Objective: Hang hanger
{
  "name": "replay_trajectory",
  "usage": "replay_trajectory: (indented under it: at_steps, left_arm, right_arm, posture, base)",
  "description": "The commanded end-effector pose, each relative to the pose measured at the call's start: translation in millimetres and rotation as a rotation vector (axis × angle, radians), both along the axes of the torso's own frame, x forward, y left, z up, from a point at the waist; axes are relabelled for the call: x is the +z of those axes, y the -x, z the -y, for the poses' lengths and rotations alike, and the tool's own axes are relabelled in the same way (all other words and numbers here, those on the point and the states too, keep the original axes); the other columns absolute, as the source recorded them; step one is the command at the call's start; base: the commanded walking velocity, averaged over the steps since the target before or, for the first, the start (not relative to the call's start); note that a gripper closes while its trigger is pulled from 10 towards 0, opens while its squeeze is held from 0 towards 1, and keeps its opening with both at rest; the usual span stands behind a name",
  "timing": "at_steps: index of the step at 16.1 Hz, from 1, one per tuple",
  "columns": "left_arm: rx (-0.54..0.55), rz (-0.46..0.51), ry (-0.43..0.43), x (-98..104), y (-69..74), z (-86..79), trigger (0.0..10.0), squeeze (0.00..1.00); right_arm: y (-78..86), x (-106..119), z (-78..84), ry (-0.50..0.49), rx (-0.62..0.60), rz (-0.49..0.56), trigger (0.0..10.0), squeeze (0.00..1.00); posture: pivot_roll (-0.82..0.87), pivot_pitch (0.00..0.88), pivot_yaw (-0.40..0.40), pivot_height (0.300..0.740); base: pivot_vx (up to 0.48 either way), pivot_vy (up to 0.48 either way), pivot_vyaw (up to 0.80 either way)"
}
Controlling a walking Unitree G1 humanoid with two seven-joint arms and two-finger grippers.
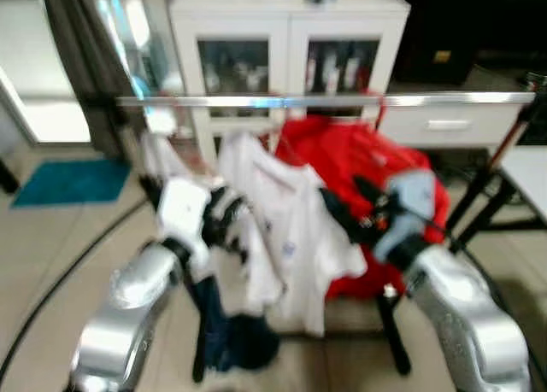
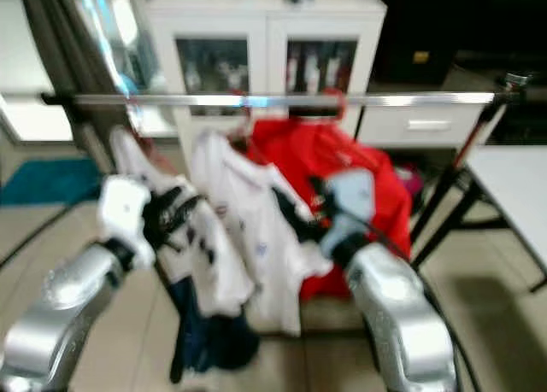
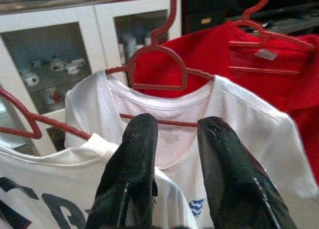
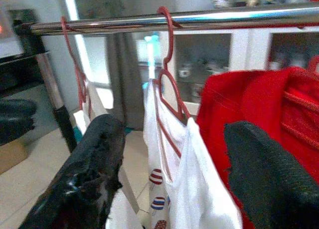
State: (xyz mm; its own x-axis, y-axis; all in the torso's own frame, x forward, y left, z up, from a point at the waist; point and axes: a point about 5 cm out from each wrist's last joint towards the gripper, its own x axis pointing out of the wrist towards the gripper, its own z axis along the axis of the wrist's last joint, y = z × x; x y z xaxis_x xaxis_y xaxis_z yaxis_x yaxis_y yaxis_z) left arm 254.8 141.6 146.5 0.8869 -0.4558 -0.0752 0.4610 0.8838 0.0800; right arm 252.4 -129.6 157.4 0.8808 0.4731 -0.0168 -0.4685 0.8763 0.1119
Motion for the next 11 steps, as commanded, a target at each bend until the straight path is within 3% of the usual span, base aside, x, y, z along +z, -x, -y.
replay_trajectory:
  at_steps: [1,3,4,8,11]
  left_arm:
    - [0.031,0.007,-0.012,3,-2.9,-6.2,10.0,0.00]
    - [0.051,0.011,-0.007,4,-4.0,-8.2,10.0,0.00]
    - [0.072,0.035,-0.038,7,-6.7,-10.5,10.0,0.00]
    - [0.112,0.037,-0.047,7,-6.0,-18.2,10.0,0.00]
    - [0.159,0.025,-0.032,6,-7.6,-22.2,10.0,0.00]
  right_arm:
    - [-0.6,2,-6.8,-0.005,0.021,0.003,10.0,1.00]
    - [-0.4,-1,-10.7,0.019,0.038,-0.007,10.0,1.00]
    - [-0.8,-6,-16.4,0.063,0.075,0.002,10.0,1.00]
    - [-8.8,-6,-22.1,0.053,0.099,0.014,10.0,1.00]
    - [-14.4,-6,-24.0,0.038,0.067,0.021,10.0,1.00]
  posture:
    - [-0.07,0.000,0.009,0.740]
    - [-0.06,0.000,0.007,0.740]
    - [-0.06,0.000,-0.002,0.740]
    - [-0.04,0.000,-0.019,0.740]
    - [-0.04,0.000,-0.025,0.740]
  base:
    - [0.000,0.356,0.00]
    - [0.000,0.000,0.37]
    - [0.000,-0.480,0.80]
    - [0.000,-0.480,0.80]
    - [0.000,-0.102,0.67]
